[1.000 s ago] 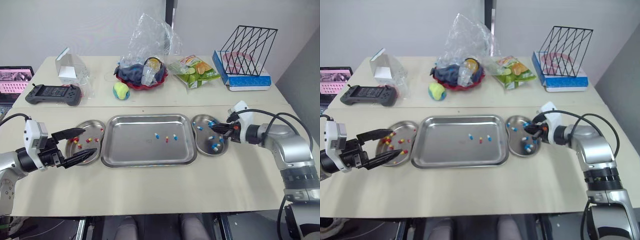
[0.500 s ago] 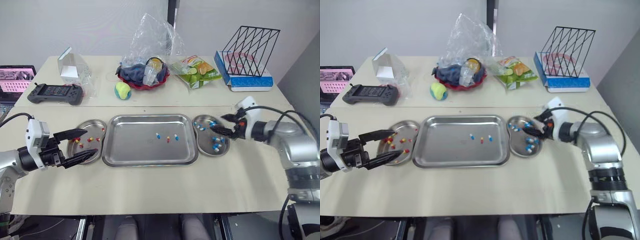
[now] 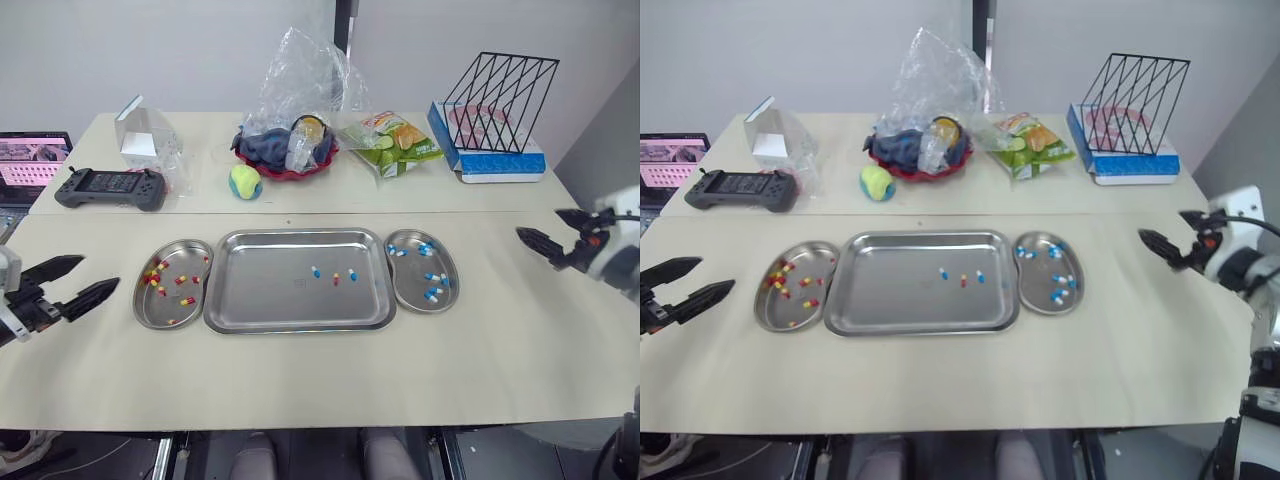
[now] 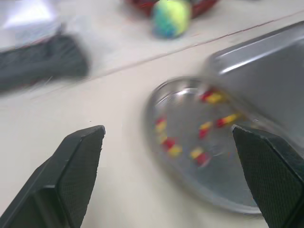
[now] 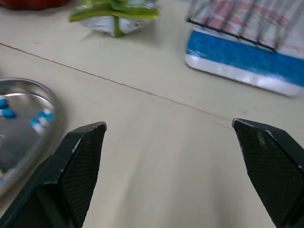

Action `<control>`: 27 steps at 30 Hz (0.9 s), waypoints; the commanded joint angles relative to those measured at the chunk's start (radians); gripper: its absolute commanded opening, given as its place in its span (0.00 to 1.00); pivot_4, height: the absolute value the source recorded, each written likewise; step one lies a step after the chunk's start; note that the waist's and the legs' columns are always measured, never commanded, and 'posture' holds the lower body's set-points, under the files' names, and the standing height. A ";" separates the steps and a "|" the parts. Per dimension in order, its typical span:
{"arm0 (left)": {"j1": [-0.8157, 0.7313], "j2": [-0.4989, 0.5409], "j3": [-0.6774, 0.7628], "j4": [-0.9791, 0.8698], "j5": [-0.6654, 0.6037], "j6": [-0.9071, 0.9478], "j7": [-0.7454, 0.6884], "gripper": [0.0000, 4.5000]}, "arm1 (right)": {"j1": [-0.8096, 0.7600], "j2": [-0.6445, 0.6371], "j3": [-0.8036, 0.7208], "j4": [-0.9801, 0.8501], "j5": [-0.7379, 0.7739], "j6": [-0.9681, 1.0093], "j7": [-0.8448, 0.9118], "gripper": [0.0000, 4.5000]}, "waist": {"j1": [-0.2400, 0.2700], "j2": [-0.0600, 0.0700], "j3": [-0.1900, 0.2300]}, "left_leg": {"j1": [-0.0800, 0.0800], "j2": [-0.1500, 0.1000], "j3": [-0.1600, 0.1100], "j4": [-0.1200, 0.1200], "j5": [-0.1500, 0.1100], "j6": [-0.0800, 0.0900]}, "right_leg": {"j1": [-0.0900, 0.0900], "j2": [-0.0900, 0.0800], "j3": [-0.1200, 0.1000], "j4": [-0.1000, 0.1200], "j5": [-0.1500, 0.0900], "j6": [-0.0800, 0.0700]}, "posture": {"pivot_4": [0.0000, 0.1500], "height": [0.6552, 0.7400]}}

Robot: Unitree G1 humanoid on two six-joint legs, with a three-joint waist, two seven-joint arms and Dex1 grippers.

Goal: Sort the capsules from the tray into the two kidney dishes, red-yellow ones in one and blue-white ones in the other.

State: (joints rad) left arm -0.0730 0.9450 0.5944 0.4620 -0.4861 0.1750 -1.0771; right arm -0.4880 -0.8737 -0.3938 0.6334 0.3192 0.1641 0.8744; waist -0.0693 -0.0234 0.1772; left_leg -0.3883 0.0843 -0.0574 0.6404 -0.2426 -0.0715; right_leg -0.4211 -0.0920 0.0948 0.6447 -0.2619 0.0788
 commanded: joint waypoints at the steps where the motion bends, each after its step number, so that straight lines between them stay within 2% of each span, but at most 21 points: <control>1: -0.013 0.011 0.043 0.043 0.027 -0.098 0.040 1.00 | 0.004 0.010 -0.061 0.015 0.033 -0.068 -0.022 0.99 | -0.001 0.000 0.000 | 0.000 0.000 0.000 0.000 0.000 0.000 | 0.000 0.000 0.000 0.000 0.000 0.000 | 1.00 0.98; 3: -0.024 0.011 0.042 0.079 0.044 -0.129 0.080 1.00 | 0.027 0.021 -0.067 0.015 0.038 -0.078 -0.023 0.99 | -0.001 0.000 0.000 | 0.001 0.000 0.000 0.000 0.000 0.000 | 0.000 0.000 0.000 0.001 0.000 0.000 | 1.00 0.98; 7: -0.040 0.010 0.031 0.111 0.032 -0.128 0.069 1.00 | 0.060 0.040 -0.065 -0.002 0.040 -0.071 -0.037 0.99 | -0.001 0.000 0.000 | 0.001 0.000 0.000 0.000 0.000 0.000 | 0.001 0.000 0.000 0.001 0.000 0.000 | 1.00 0.98; 11: -0.086 0.011 0.027 0.161 0.060 -0.157 0.151 1.00 | 0.064 0.044 -0.063 -0.011 0.040 -0.064 -0.040 0.99 | 0.002 0.000 0.000 | 0.001 0.000 0.000 0.000 0.000 0.000 | 0.001 0.000 0.000 0.001 0.000 0.000 | 1.00 0.98; 16: -0.106 0.010 0.012 0.174 0.089 -0.204 0.186 1.00 | 0.064 0.043 -0.055 -0.006 0.031 -0.059 -0.047 0.99 | 0.001 0.000 0.000 | 0.001 0.000 0.000 0.000 0.000 -0.001 | 0.001 0.000 0.000 0.001 0.000 0.000 | 1.00 0.98; 27: -0.142 0.017 0.012 0.217 0.075 -0.214 0.141 1.00 | 0.053 0.050 -0.043 -0.008 0.030 -0.057 -0.051 0.99 | 0.000 0.000 0.000 | 0.002 0.000 0.000 0.000 0.000 -0.001 | 0.001 0.000 0.000 0.001 0.000 0.000 | 1.00 0.98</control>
State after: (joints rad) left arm -0.2034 0.9413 0.5893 0.6826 -0.3940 -0.0235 -0.9277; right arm -0.4207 -0.8125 -0.4252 0.6496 0.3370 0.1118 0.8255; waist -0.0688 -0.0232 0.1770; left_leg -0.3867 0.0842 -0.0573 0.6406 -0.2422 -0.0721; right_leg -0.4197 -0.0920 0.0949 0.6462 -0.2619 0.0789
